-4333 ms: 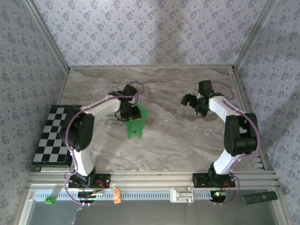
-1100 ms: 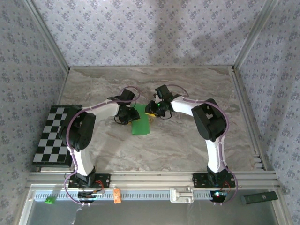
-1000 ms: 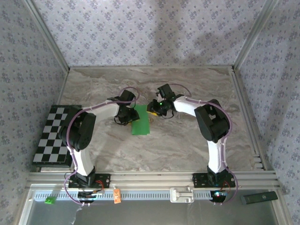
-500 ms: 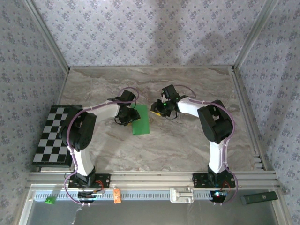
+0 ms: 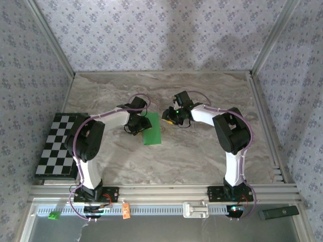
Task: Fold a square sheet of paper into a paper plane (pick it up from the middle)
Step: Hold the square sheet of paper at the center of the table.
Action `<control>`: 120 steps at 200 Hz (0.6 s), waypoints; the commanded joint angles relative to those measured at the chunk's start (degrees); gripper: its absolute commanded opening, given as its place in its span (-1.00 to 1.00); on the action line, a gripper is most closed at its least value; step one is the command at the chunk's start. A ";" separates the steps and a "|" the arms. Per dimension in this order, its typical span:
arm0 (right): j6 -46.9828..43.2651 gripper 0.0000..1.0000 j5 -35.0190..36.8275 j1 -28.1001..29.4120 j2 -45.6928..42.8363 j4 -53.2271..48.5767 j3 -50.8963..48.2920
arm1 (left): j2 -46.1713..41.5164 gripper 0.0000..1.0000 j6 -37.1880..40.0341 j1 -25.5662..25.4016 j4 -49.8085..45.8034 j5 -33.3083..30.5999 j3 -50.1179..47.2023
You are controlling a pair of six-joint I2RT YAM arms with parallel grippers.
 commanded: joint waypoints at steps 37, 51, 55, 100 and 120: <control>-1.30 -0.34 -2.49 1.31 0.30 -0.47 1.11 | 5.77 0.12 0.54 -1.70 -2.58 1.54 -1.88; -1.72 -0.36 -3.22 1.67 0.94 -0.47 1.68 | 5.91 0.12 0.57 -1.68 -2.46 1.48 -1.96; -1.81 -0.37 -3.44 1.88 1.13 -0.49 1.86 | 5.93 0.12 0.64 -1.73 -2.44 1.50 -2.03; -3.32 -0.46 -5.63 3.02 3.06 -1.10 3.96 | 6.52 0.12 1.29 -1.84 -2.37 1.73 -1.93; -3.55 -0.49 -5.80 3.28 3.86 -1.49 4.54 | 6.84 0.12 1.35 -1.92 -2.57 1.76 -1.80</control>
